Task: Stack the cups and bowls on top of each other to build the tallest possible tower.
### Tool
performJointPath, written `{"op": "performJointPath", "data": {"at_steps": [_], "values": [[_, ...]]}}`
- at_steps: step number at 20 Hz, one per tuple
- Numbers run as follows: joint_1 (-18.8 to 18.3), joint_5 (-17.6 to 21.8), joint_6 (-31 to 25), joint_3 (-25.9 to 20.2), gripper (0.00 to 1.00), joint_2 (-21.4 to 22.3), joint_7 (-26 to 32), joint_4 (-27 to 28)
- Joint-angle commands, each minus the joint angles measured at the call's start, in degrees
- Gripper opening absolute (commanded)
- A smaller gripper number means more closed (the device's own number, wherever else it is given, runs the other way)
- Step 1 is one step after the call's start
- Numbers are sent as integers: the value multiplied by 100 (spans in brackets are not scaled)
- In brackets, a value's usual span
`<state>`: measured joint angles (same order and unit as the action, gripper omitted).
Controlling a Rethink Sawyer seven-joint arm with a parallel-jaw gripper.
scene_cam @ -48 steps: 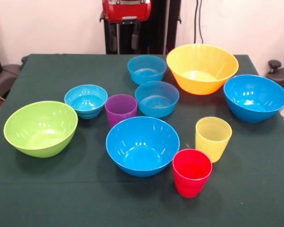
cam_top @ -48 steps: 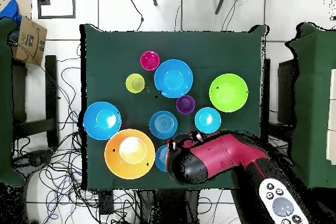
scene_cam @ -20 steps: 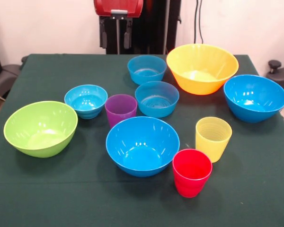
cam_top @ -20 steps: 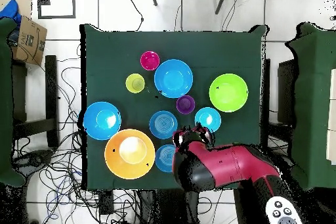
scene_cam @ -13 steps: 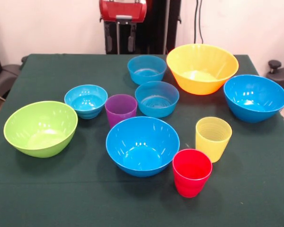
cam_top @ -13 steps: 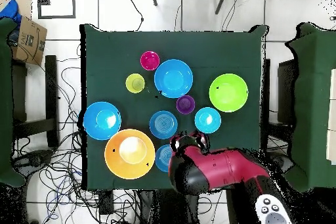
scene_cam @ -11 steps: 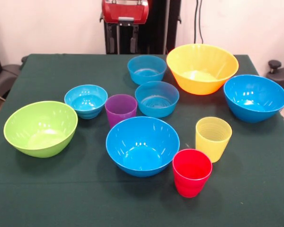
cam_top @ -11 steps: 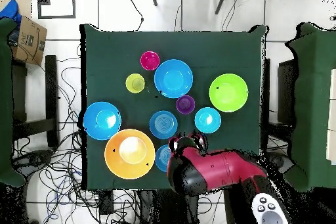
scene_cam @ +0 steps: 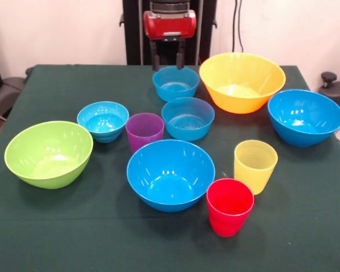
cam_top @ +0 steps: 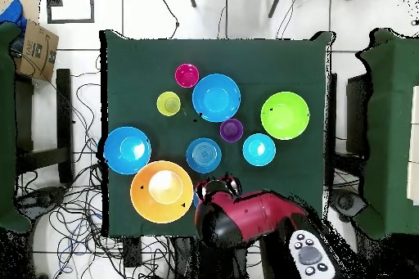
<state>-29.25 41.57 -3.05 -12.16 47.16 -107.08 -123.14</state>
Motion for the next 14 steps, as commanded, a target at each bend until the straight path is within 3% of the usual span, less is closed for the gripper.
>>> {"op": "performJointPath", "data": {"at_steps": [1, 7, 14], "values": [[288, -117, 182, -68, 100, -441, -765, -395], [298, 47, 343, 82, 100, -825, -667, -108], [631, -42, 711, 587, 100, -1021, -846, 42]]}}
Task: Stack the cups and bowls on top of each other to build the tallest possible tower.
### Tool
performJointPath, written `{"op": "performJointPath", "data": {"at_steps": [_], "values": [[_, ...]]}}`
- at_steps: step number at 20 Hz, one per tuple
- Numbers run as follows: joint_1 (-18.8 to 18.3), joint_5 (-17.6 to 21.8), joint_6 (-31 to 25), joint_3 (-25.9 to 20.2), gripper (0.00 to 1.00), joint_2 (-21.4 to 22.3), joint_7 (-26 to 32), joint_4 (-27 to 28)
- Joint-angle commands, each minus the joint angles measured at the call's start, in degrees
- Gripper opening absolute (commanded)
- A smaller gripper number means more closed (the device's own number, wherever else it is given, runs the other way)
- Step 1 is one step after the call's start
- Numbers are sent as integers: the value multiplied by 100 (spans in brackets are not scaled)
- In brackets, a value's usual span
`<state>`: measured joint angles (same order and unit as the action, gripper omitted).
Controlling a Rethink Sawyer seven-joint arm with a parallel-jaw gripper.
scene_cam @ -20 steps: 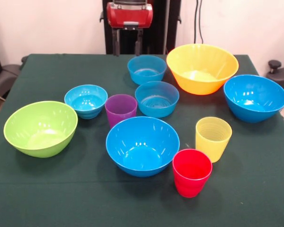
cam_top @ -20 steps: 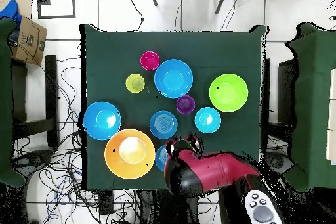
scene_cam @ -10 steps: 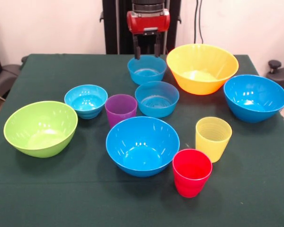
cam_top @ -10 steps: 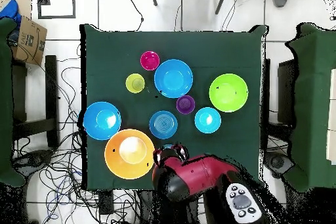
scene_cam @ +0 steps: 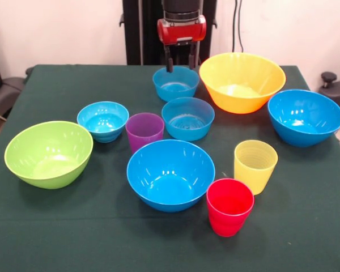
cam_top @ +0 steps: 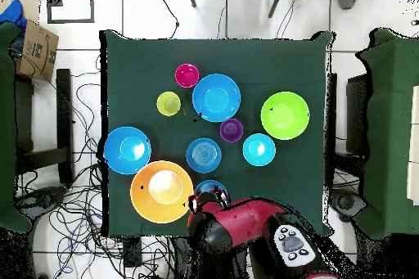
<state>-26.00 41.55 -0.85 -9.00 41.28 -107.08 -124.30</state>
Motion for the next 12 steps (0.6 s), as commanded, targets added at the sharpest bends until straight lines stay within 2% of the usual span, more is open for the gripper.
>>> {"op": "performJointPath", "data": {"at_steps": [1, 6, 12], "values": [[311, -34, 529, 325, 100, -450, -833, 186], [152, 32, 545, 375, 100, -532, -666, 322], [-126, 109, 392, 211, 100, -526, -444, 398]]}}
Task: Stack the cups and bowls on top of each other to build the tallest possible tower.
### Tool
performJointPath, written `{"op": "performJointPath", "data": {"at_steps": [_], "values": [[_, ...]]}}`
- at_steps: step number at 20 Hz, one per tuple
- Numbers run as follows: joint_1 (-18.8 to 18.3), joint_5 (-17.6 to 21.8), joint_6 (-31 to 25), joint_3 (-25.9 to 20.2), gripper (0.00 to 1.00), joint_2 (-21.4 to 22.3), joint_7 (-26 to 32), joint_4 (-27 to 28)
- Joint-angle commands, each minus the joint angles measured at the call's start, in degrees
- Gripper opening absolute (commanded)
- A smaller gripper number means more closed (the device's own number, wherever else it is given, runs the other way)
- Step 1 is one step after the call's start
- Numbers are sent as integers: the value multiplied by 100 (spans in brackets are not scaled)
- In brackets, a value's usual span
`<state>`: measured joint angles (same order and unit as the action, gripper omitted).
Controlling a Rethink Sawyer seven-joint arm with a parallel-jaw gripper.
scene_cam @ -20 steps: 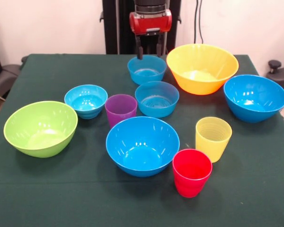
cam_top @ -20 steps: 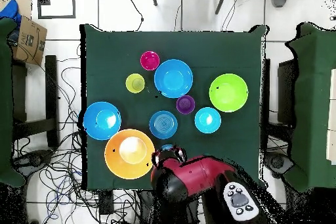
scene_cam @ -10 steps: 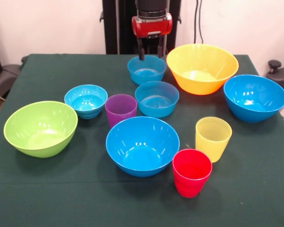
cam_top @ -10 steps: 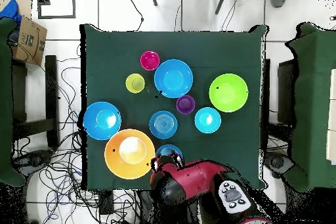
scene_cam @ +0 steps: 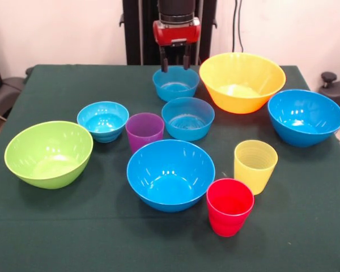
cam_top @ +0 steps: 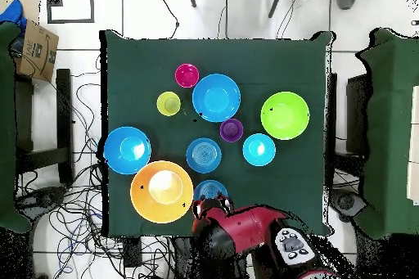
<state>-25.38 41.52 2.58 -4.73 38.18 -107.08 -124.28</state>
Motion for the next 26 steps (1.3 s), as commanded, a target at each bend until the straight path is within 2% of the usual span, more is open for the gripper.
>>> {"op": "performJointPath", "data": {"at_steps": [1, 6, 13, 19, 23, 26], "values": [[-249, 121, -9, -270, 100, -180, -402, 390], [-371, 152, -152, -386, 100, -117, -286, 372], [-128, 245, 90, -190, 100, -428, -312, 561], [-402, 294, -152, -348, 100, -262, -128, 623], [-431, 319, -83, -330, 100, -348, -131, 740], [-322, 294, 104, -225, 100, -513, -232, 837]]}}
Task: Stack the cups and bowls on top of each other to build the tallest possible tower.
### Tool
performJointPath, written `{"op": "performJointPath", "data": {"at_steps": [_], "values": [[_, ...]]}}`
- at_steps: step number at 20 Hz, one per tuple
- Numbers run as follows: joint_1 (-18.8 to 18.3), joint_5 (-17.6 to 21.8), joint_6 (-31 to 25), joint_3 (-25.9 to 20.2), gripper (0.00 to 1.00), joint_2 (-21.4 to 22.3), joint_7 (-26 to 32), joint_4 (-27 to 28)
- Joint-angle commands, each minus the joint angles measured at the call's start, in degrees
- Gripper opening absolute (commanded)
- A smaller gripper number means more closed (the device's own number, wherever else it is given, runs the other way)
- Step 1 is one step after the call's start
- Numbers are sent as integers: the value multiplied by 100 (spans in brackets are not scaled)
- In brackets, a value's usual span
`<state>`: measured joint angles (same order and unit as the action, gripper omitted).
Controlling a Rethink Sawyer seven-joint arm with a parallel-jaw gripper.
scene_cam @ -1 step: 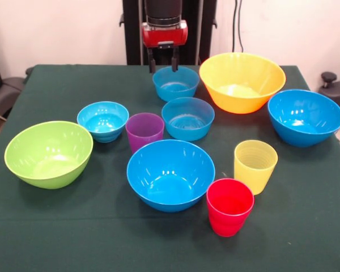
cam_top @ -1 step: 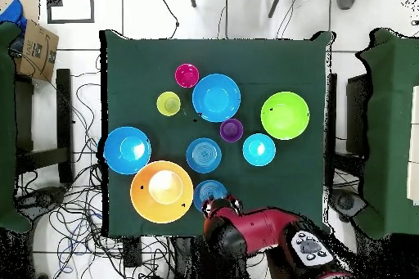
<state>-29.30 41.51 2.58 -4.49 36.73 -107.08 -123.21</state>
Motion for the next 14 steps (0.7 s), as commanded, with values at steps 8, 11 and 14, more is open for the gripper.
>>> {"op": "performJointPath", "data": {"at_steps": [8, 11, 14], "values": [[139, 283, 183, -134, 100, -383, -277, 820], [-17, 334, 39, -234, 100, -269, -175, 815], [-64, 356, 54, -255, 100, -325, -157, 878]]}}
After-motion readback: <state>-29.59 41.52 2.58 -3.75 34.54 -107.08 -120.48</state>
